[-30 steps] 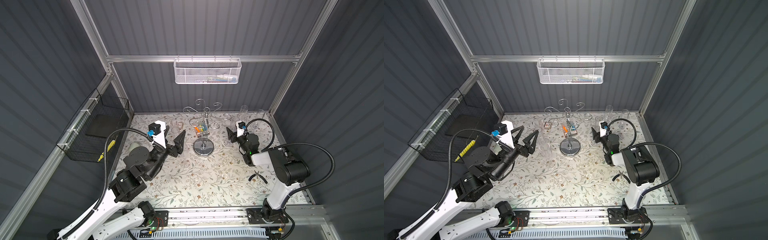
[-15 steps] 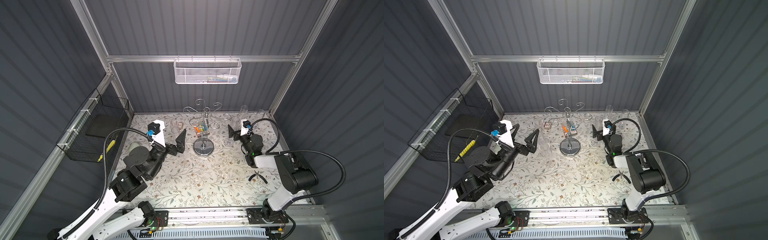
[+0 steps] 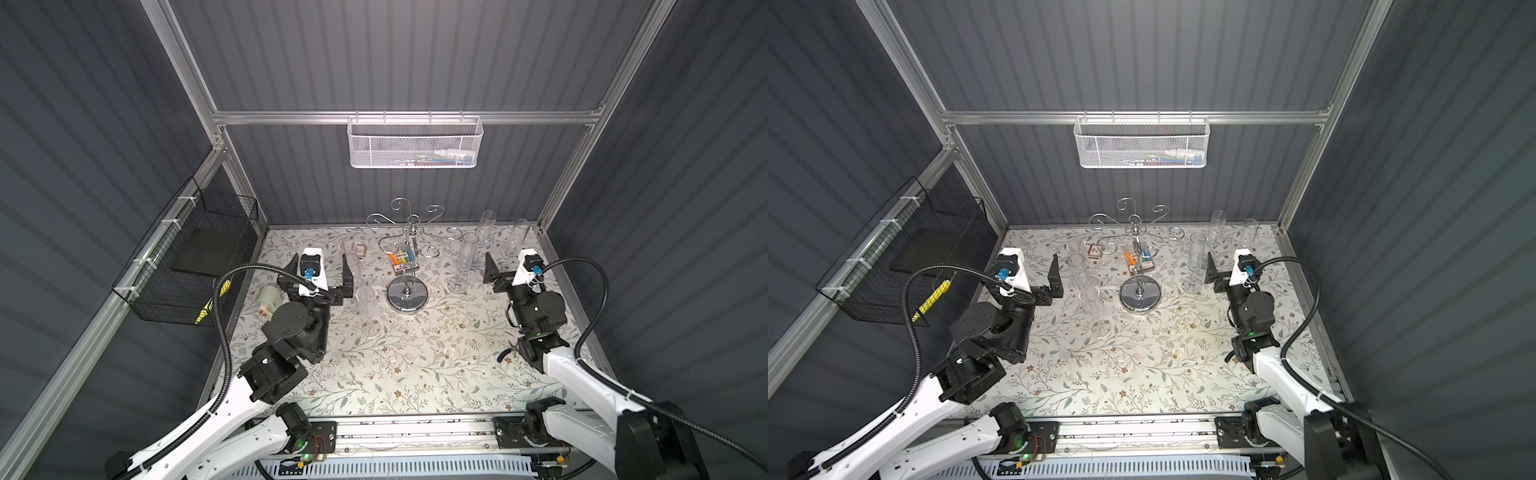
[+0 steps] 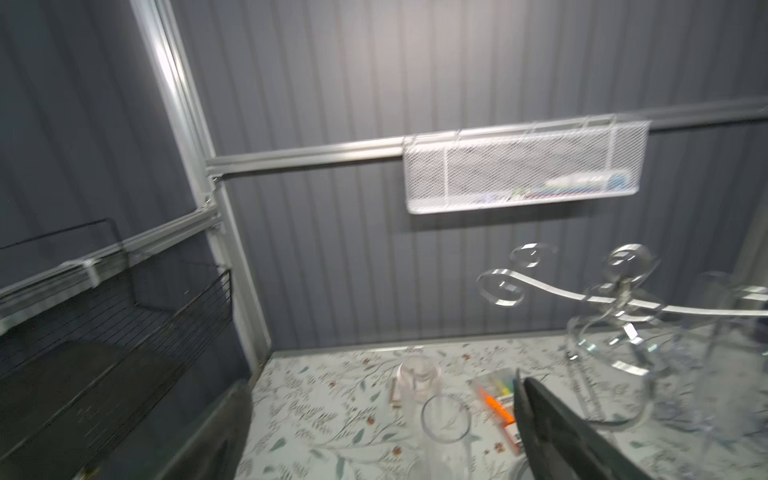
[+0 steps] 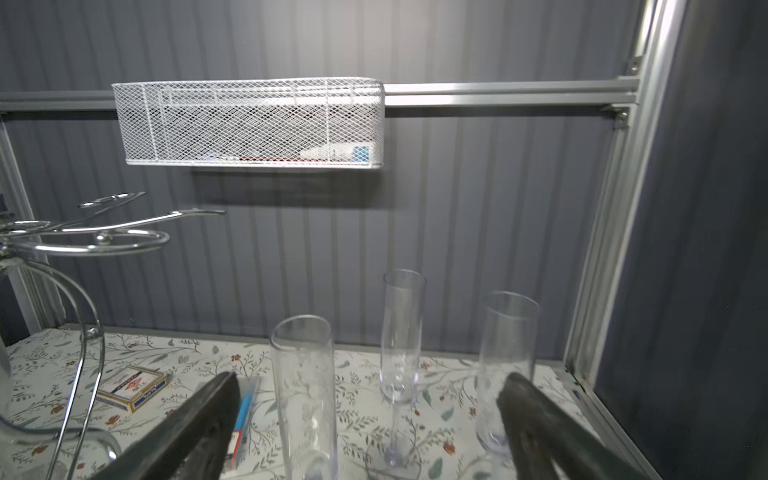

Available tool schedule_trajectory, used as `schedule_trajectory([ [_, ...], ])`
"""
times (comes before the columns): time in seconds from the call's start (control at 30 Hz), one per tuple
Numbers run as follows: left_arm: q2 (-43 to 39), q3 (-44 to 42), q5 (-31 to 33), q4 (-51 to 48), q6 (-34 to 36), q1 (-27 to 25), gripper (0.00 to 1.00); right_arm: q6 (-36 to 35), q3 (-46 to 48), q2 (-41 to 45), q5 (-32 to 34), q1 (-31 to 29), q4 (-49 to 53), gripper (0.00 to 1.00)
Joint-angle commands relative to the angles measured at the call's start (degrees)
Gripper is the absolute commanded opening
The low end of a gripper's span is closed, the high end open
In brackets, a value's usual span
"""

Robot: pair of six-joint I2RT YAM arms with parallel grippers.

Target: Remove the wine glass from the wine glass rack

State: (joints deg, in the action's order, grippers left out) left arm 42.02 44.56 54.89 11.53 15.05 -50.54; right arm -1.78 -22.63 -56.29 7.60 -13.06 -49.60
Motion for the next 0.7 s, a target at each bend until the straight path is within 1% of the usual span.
schedule_trajectory([
  [0.0,-1.9,-8.5,10.4,14.5,7.7,2.2,1.0,1.4,3.6,5.8,7.8,0.3,15.7,0.99],
  [0.1,-1.9,-16.4,5.6,14.9,6.4,6.7,1.0,1.5,9.3,9.4,10.4,0.9,15.8,0.99],
  [0.17,0.5,-20.8,6.0,16.7,2.8,9.7,1.0,2.9,11.5,9.6,11.0,2.0,15.9,0.99],
  [0.23,3.8,-23.6,5.7,16.8,-1.8,11.9,1.0,5.0,12.6,7.6,11.0,4.0,15.9,0.99],
  [0.3,8.9,-26.0,3.4,19.3,-4.5,14.2,1.0,5.4,13.9,3.6,10.8,5.3,13.0,0.99],
  [0.33,11.3,-27.2,2.5,22.0,-5.3,15.2,1.0,4.9,14.1,1.9,11.6,5.5,10.1,0.99],
  [0.37,14.0,-28.5,1.6,25.8,-6.0,16.5,1.0,5.0,13.8,0.9,11.7,5.6,9.3,0.99],
  [0.43,19.6,-31.3,-0.7,34.1,-6.7,19.6,1.0,4.6,15.1,-3.3,10.4,6.8,0.1,0.99],
  [0.5,25.6,-33.3,-2.2,40.7,-10.0,23.5,1.0,4.3,15.1,-9.8,12.0,7.4,-8.8,0.99],
  [0.57,30.5,-34.4,-4.4,45.4,-14.3,26.7,1.0,2.4,12.9,-14.6,11.0,8.2,-11.7,0.99],
  [0.6,33.0,-34.7,-6.6,47.5,-15.4,28.1,1.0,1.8,11.4,-16.7,9.8,8.6,-10.3,0.99],
  [0.63,35.2,-34.7,-8.5,49.0,-16.0,29.2,1.0,1.8,10.4,-19.2,7.8,9.5,-11.0,0.99],
  [0.67,38.2,-34.2,-9.7,52.0,-15.3,30.2,1.0,2.2,10.0,-23.4,6.1,10.5,-13.7,0.99],
])
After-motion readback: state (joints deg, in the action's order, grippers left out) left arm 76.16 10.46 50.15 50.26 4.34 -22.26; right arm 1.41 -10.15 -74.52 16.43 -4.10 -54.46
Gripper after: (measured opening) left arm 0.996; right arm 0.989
